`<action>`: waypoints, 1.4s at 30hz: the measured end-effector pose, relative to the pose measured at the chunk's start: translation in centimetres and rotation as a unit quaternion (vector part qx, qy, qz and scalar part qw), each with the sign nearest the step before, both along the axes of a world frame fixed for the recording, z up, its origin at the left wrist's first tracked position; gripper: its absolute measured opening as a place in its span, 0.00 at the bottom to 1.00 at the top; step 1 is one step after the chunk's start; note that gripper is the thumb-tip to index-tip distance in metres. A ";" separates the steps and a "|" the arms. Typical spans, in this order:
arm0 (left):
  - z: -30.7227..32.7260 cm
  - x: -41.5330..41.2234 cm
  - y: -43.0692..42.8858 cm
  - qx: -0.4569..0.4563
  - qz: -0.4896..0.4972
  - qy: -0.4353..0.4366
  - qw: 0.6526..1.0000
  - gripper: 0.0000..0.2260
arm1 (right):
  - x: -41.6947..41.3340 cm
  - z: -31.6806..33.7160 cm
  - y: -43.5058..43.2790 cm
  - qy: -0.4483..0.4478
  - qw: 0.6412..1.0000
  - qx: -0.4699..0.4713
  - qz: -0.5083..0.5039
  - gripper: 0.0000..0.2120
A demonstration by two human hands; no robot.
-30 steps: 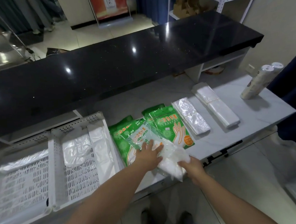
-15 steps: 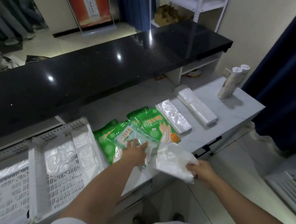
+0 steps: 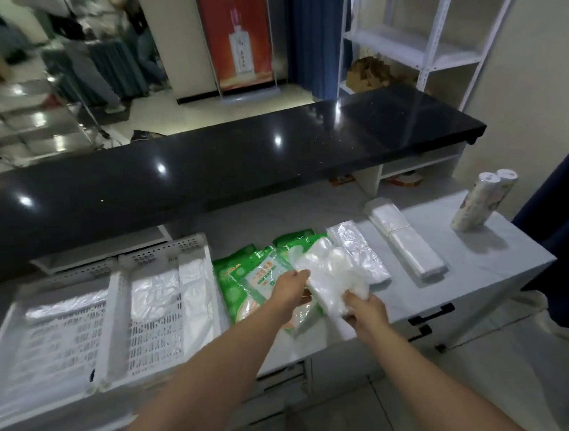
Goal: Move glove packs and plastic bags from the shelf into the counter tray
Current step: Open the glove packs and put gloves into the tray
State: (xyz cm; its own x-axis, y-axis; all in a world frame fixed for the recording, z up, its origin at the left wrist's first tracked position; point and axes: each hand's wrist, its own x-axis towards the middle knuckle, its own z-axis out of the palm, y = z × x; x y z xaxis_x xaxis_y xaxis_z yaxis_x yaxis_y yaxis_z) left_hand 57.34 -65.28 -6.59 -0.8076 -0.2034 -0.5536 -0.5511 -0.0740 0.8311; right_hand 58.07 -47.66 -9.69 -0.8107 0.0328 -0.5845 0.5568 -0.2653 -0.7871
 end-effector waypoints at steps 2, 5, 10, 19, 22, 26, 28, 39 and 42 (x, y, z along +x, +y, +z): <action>0.5 1.2 -0.9 0.046 0.089 0.022 0.995 0.12 | 0.1 0.6 -2.8 0.015 0.999 -0.004 0.039 0.16; 1.2 3.4 -3.3 0.013 0.157 0.054 0.986 0.17 | 1.1 1.1 -7.0 0.006 0.995 -0.006 0.099 0.15; 1.2 6.8 -9.6 -0.054 0.204 0.052 0.976 0.17 | 2.9 1.4 -12.6 0.005 0.976 -0.023 0.218 0.19; 1.8 9.6 -21.7 -0.013 0.180 0.006 0.984 0.16 | 3.2 3.0 -23.0 0.025 0.960 -0.021 0.279 0.15; 1.3 9.7 -26.1 -0.022 0.159 0.002 0.987 0.15 | 3.1 3.0 -28.0 0.034 0.962 0.043 0.269 0.12; 0.1 9.2 -32.3 -0.060 0.120 -0.007 0.991 0.16 | 2.2 0.0 -34.1 0.060 0.958 0.083 0.269 0.28; -0.3 8.8 -34.9 -0.094 0.095 -0.007 0.991 0.16 | 3.0 0.7 -36.6 0.057 0.964 0.087 0.246 0.24; -2.0 9.2 -41.7 -0.520 -0.116 0.045 0.845 0.17 | 1.7 -0.6 -43.0 0.031 0.975 0.107 0.194 0.19; -2.2 9.7 -42.3 -0.571 -0.157 0.041 0.805 0.19 | 1.1 -2.4 -44.5 0.018 0.965 0.140 0.220 0.25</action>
